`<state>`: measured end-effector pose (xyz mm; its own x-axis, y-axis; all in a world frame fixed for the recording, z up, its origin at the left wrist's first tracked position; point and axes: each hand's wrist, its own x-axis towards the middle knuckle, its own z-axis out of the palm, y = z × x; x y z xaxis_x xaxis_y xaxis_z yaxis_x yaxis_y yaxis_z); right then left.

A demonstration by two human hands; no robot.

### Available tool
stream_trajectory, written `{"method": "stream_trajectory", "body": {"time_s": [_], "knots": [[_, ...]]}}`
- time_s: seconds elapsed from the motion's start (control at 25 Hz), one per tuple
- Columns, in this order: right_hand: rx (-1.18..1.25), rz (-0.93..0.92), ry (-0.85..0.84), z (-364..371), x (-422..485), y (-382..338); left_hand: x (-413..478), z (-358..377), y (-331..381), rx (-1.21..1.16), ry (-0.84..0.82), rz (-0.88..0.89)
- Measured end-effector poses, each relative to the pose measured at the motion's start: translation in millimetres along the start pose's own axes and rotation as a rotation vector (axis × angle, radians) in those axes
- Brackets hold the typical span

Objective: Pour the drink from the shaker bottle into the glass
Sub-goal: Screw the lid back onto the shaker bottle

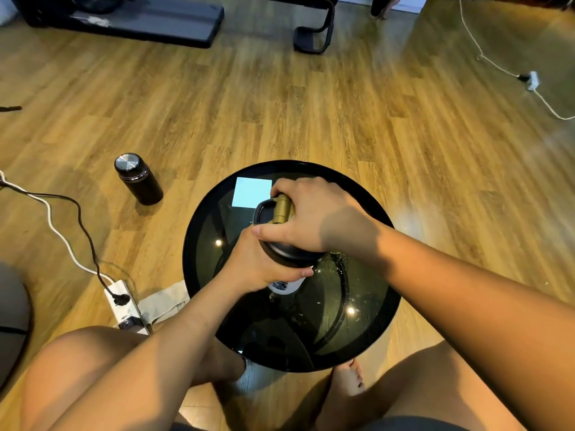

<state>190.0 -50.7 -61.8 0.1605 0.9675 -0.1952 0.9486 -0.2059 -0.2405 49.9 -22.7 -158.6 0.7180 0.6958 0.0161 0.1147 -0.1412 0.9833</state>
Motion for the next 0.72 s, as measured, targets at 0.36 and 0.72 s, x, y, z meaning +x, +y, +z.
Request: {"method": "stream_trajectory", "body": {"time_s": [0.36, 0.72], "knots": [[0.089, 0.107, 0.068, 4.1, -4.8, -2.4, 0.6, 0.1, -3.2, 0.010, 0.020, 0.014], [0.056, 0.081, 0.100, 4.0, -6.3, -4.0, -1.7, -4.7, 12.4, 0.035, -0.102, -0.087]]}}
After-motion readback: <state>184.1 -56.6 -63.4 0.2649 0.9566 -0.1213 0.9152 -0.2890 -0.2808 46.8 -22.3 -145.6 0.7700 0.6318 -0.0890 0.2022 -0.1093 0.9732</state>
